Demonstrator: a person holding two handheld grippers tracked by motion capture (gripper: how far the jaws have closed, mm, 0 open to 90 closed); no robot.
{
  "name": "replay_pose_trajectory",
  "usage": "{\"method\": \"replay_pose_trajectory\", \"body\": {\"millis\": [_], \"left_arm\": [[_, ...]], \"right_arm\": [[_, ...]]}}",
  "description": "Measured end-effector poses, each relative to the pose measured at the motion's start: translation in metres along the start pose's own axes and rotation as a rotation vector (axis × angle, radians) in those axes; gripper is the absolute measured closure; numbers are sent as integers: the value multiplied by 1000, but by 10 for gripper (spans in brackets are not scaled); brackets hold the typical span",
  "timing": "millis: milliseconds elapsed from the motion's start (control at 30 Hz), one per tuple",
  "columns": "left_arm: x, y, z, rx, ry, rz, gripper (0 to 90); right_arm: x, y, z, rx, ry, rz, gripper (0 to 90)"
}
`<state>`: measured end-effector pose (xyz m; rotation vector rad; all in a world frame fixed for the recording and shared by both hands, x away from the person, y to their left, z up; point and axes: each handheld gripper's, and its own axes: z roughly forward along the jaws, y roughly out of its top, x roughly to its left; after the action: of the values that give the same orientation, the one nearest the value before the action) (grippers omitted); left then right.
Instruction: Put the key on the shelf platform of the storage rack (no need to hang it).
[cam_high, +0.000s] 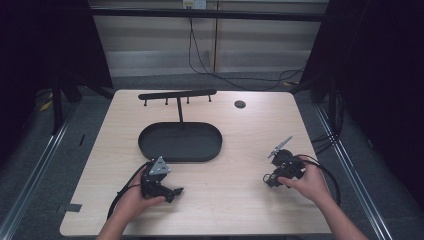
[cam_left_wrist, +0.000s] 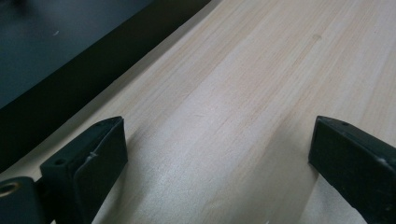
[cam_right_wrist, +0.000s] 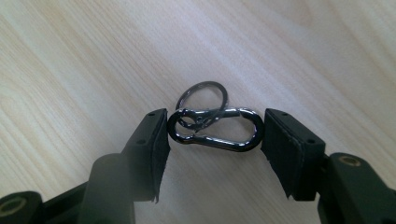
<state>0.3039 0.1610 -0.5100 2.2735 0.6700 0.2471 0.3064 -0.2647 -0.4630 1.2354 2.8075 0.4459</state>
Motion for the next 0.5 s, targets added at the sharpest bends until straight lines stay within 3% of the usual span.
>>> {"method": "replay_pose_trajectory", "body": {"millis": [500], "left_arm": [[0,0,0,0,2,0,41]], "right_arm": [[19,17,-15,-23,-10,-63,418]]}}
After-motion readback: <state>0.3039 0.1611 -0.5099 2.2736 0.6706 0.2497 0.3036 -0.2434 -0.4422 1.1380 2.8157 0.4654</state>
